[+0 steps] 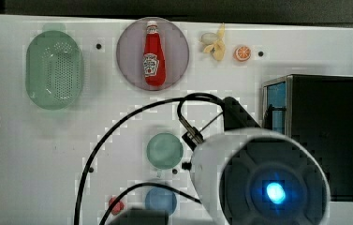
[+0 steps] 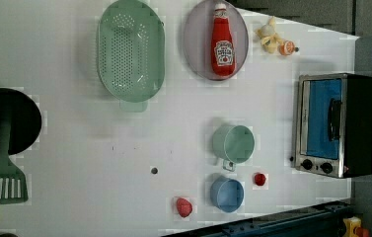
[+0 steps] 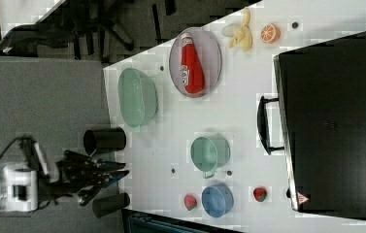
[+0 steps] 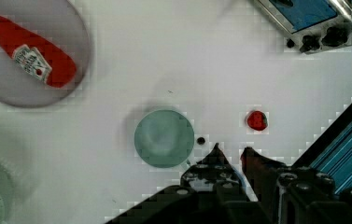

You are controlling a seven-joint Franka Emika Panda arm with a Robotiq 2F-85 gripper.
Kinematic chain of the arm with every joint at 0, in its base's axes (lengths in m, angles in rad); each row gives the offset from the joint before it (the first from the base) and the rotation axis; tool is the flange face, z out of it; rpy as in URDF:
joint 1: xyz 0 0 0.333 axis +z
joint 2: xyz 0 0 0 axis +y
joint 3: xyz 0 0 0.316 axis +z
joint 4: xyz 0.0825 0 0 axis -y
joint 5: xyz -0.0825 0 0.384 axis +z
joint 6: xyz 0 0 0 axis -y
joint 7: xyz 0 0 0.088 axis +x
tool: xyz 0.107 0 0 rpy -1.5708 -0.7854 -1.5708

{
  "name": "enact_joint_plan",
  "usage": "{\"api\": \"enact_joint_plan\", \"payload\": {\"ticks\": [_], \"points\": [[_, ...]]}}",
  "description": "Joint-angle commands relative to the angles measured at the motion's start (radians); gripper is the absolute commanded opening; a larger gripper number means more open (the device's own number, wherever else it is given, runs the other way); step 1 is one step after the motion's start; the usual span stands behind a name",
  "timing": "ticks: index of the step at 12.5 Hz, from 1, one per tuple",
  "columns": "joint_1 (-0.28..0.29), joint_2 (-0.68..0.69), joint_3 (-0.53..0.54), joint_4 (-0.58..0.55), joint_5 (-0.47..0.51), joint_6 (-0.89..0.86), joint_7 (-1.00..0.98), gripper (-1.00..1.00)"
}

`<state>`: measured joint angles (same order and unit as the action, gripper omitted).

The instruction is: Flap open oven.

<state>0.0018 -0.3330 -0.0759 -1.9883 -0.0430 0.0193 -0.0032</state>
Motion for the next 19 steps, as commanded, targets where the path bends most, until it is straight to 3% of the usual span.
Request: {"api": "enact_joint_plan", "payload": {"ticks": [1,12,16,19], "points": [[0.004,-0.009,-0.032,-0.019,-0.007,0.012,-0.135,-0.65],[-0.006,0.057,-0.235,-0.225,-0.070,0.401,-0.795,-0.65],[-0.014,0.138,-0.309,-0.231,-0.085,0.531,-0.993,-0.65],[-0.015,0.207,-0.367,-0.231,-0.083,0.608,-1.026,-0.65]]}}
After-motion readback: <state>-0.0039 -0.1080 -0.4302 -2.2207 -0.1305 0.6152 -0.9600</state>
